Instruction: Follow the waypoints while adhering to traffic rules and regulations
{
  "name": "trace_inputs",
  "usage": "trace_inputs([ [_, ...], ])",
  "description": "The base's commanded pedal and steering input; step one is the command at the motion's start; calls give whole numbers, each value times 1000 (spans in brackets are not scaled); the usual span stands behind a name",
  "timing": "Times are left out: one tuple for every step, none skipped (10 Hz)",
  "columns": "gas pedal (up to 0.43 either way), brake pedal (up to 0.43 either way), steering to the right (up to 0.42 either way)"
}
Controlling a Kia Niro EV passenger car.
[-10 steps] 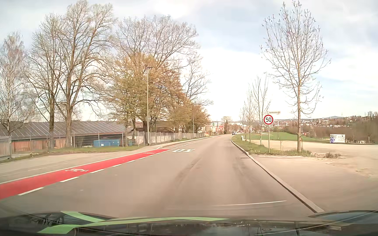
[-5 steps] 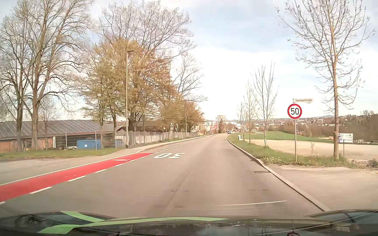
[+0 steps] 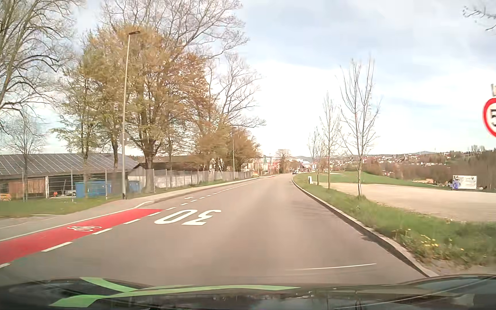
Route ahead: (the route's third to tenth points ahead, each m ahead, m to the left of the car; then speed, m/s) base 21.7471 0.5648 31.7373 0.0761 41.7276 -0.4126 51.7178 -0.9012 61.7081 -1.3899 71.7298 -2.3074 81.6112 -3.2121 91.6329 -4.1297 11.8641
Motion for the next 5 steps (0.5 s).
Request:
trace_inputs([
  [110, 0, 15],
  [110, 0, 15],
  [110, 0, 13],
  [110, 0, 8],
  [110, 0, 4],
])
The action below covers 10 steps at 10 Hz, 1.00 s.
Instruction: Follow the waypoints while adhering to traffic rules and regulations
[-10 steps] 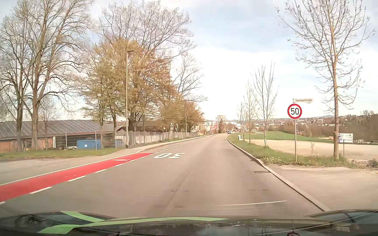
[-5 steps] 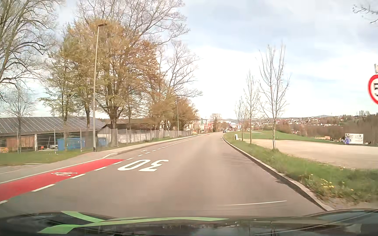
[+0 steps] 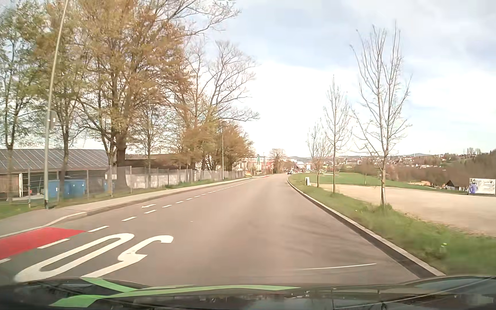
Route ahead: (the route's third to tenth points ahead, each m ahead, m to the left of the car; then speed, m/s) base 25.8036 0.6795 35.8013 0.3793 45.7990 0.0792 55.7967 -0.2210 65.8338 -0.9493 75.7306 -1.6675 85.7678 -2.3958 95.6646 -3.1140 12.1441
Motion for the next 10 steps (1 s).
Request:
trace_inputs([
  [110, 0, 4],
  [110, 0, 4],
  [110, 0, 4],
  [110, 0, 4],
  [110, 0, 4],
  [110, 0, 4],
  [110, 0, 4],
  [110, 0, 4],
  [110, 0, 4],
  [110, 0, 4],
])
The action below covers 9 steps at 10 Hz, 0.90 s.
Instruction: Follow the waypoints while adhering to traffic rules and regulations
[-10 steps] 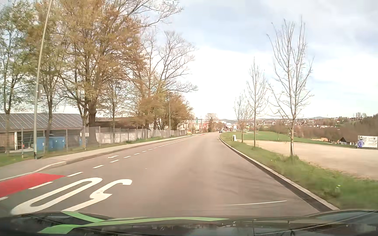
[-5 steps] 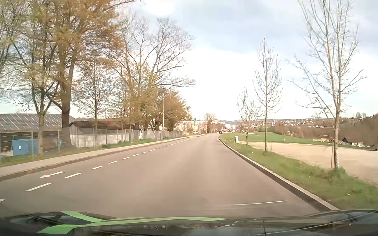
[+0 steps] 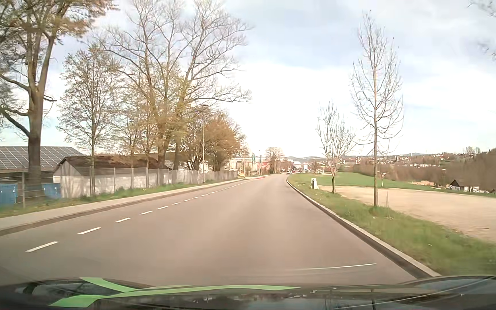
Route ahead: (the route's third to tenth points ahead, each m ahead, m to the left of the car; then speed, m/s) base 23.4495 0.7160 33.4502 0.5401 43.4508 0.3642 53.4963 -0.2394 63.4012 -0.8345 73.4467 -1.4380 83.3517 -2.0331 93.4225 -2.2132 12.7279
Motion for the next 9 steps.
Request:
trace_inputs([
  [110, 0, 4],
  [110, 0, 4],
  [110, 0, 4],
  [110, 0, 4],
  [110, 0, 5],
  [110, 0, 6],
  [110, 0, 6],
  [110, 0, 6],
  [110, 0, 6],
])
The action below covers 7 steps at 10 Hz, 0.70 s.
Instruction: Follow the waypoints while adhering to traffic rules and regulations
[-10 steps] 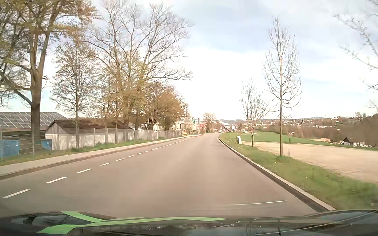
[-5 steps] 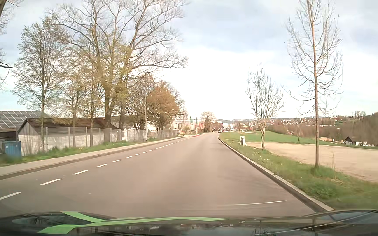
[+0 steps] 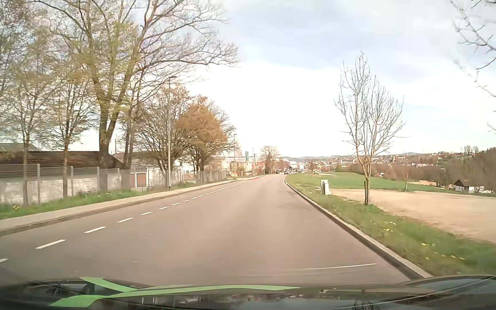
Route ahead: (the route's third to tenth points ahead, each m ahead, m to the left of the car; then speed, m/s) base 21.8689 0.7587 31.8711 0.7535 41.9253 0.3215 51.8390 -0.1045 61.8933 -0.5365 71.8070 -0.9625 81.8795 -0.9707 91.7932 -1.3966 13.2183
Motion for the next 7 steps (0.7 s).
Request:
trace_inputs([
  [110, 0, 6],
  [110, 0, 6],
  [110, 0, 6],
  [87, 0, 4],
  [47, 0, 3],
  [47, 0, 1],
  [47, 0, 2],
])
